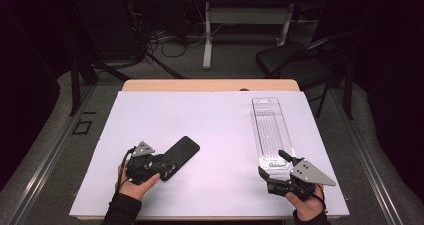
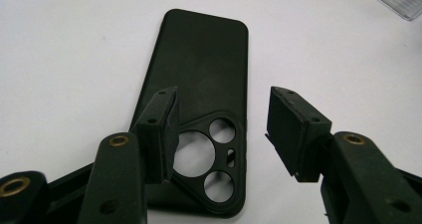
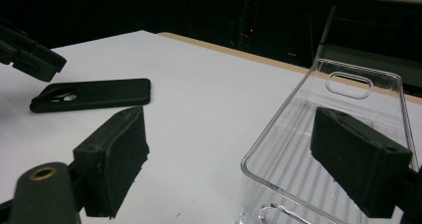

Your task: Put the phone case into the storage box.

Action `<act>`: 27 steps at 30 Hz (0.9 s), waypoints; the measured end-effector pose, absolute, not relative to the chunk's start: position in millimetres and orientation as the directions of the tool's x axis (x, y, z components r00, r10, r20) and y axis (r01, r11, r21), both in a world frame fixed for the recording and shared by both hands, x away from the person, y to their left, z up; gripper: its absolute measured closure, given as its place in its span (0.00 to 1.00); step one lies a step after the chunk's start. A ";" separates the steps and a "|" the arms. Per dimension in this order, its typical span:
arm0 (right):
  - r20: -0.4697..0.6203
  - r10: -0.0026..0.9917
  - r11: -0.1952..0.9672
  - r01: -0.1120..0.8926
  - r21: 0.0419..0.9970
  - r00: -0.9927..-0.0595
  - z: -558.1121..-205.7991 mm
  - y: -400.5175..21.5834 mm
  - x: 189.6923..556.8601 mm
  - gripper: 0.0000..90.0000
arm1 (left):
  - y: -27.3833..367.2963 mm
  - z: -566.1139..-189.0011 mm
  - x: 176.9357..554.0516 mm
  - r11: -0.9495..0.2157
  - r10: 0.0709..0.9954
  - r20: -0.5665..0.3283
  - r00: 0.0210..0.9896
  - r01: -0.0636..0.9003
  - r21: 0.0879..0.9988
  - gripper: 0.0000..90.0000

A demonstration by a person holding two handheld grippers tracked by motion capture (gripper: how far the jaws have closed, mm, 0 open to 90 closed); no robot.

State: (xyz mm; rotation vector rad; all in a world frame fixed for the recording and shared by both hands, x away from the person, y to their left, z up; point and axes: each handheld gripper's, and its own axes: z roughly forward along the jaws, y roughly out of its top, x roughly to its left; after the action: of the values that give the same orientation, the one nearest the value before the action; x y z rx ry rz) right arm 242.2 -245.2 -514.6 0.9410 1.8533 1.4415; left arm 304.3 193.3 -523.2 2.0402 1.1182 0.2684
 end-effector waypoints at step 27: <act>-0.032 0.823 0.155 0.169 0.973 -0.567 -512.8 -244.3 241.1 0.16 | 197.5 -504.1 318.3 -0.276 0.767 -0.271 0.581 0.681 0.678 0.12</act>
State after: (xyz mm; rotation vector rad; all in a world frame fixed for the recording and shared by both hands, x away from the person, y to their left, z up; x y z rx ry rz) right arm 241.1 -244.3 -512.8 0.9435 1.8527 1.4446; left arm 318.3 197.5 -504.1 2.0216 1.1522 0.1392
